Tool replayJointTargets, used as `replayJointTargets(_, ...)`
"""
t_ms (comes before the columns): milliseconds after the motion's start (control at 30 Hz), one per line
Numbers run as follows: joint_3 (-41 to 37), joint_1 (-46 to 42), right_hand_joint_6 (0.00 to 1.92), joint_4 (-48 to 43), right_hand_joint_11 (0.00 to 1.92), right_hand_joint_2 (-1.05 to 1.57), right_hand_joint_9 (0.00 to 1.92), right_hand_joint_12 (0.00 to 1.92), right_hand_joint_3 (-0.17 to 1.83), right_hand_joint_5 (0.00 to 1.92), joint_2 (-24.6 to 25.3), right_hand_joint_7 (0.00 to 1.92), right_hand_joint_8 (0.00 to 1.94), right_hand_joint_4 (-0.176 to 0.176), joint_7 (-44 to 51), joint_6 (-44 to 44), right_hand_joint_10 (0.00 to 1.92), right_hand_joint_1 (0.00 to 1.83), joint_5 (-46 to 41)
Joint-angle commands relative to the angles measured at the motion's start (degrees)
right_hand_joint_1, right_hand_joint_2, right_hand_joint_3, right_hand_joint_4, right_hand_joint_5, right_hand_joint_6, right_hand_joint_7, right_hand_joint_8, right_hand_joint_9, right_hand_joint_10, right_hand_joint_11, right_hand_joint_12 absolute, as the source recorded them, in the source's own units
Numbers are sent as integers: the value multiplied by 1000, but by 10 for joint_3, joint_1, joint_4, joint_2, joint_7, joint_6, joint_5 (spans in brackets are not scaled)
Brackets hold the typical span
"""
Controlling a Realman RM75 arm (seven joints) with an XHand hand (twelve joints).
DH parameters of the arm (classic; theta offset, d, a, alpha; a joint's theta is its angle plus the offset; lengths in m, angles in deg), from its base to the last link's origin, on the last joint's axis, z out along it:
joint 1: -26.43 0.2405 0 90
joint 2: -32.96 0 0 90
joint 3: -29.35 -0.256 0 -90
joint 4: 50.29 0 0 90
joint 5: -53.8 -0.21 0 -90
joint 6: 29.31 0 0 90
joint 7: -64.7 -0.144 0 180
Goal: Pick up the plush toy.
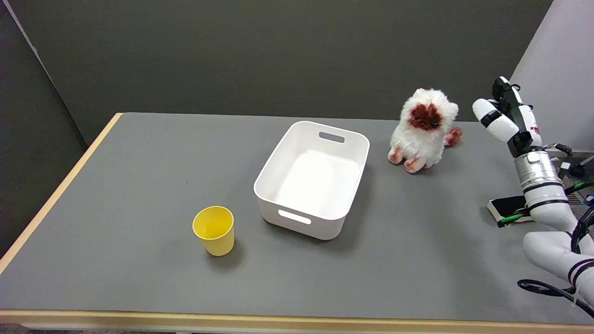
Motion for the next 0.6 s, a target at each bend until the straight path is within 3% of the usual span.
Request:
replayJointTargets(33,15,-14,256,-22,-1,651,-1,905,923,40,11,11,209,-148,52,-49,311,508,-59)
replayJointTargets(500,31,-14,260,-26,-1,593,-1,867,883,39,8,6,192,-150,52,-56,220,351,-58)
replayJointTargets(600,40,-14,157,-31,-1,606,-1,734,938,66,8,33,16,-157,52,-63,73,464,-55)
